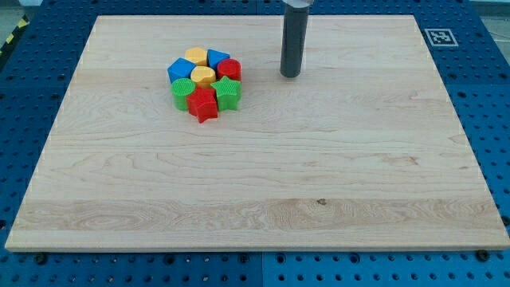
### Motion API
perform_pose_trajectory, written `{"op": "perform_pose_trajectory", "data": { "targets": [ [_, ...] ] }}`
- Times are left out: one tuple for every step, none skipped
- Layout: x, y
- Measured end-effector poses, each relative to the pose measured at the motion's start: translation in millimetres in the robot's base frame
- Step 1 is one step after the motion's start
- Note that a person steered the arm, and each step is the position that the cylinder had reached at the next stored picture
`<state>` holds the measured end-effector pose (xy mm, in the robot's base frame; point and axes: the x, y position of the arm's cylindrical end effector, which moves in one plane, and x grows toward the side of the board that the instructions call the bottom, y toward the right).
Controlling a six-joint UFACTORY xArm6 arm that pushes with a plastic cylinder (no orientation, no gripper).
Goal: Move the green star towards right of the board
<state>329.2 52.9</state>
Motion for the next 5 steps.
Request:
{"op": "perform_pose_trajectory", "data": {
  "targets": [
    [-60, -12],
    [-90, -70],
    [-88, -134],
    [-75, -187],
    [-60, -231]
  ]
}}
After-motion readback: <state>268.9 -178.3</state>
